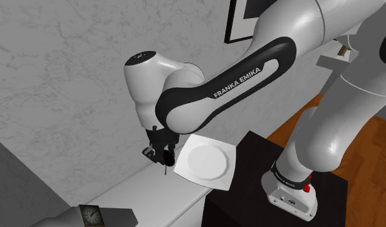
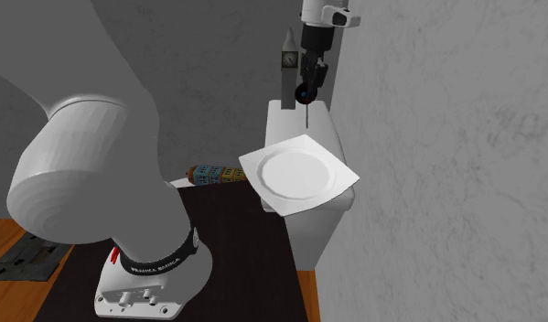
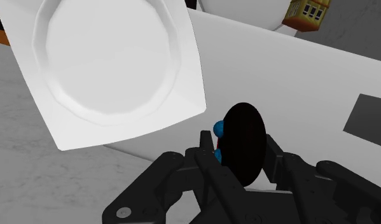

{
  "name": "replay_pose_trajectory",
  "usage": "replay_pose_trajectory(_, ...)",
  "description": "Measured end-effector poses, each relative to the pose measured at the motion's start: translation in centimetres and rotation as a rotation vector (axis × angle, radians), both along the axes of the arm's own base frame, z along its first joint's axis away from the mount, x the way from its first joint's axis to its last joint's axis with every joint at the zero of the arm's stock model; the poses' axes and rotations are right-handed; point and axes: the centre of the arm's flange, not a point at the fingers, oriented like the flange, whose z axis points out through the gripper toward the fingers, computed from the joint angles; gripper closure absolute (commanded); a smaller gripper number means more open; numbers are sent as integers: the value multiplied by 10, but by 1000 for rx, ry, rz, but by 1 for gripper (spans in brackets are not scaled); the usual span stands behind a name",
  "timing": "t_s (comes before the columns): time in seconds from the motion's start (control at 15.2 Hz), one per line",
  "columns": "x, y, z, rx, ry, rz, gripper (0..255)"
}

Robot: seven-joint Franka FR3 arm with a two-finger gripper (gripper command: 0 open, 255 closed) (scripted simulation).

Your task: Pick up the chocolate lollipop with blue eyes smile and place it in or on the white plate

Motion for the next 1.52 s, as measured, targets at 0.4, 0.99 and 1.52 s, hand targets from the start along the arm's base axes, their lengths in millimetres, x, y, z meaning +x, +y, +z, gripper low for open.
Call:
replay_pose_trajectory(0.4, 0, 0, 31, 0, 0, 0, 255)
replay_pose_trajectory(0.99, -10, -24, 73, -1, 0, -1, 255)
replay_pose_trajectory(1.52, -46, -121, 98, -1, 0, -1, 255)
